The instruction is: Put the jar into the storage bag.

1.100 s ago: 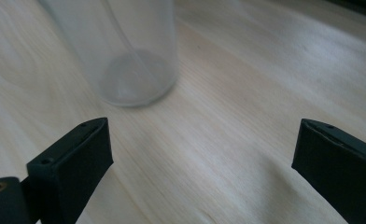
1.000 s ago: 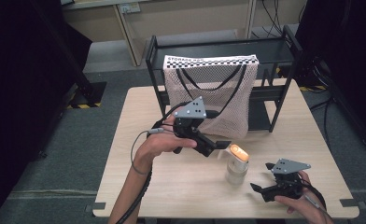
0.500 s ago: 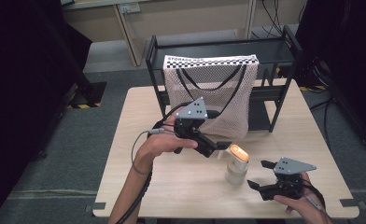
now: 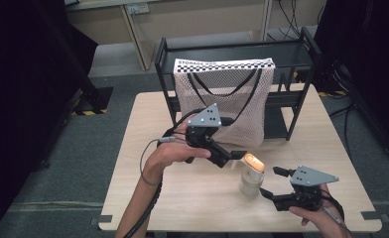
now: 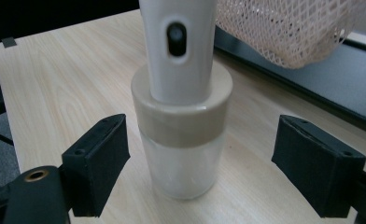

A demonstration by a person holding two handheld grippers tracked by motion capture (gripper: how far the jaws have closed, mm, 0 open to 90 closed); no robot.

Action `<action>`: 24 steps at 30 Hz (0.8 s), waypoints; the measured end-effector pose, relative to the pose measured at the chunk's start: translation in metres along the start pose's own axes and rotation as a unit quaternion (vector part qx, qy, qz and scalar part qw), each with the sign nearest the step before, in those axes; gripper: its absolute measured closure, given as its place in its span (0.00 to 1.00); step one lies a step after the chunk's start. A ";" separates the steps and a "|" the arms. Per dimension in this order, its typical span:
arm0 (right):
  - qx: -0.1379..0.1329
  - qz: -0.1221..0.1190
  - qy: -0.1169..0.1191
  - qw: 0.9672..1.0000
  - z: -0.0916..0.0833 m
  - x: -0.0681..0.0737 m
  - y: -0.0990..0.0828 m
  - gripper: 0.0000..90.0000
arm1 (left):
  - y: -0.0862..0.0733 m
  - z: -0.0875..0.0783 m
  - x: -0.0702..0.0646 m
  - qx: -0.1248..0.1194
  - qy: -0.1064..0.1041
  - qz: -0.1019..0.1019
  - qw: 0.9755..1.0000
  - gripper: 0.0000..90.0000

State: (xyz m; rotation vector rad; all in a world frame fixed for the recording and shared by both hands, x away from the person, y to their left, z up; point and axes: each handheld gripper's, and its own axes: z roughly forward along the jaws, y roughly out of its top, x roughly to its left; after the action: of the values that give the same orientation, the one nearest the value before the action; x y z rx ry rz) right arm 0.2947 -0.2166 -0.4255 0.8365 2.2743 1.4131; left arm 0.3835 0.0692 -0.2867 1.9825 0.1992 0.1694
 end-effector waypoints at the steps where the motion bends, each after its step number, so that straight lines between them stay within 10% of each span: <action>1: -0.004 -0.001 0.001 1.000 0.000 0.000 0.001 0.22 | 0.000 0.000 0.000 0.000 0.000 0.000 1.000 0.01; 24: -0.049 -0.014 0.019 0.999 0.015 0.001 0.017 0.45 | 0.000 0.003 -0.001 0.002 0.000 0.003 1.000 0.01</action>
State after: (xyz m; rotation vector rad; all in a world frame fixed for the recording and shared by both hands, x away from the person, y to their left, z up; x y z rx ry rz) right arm 0.3075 -0.2001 -0.4166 0.7523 2.2152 1.5261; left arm 0.3834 0.0666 -0.2877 1.9863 0.1936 0.1717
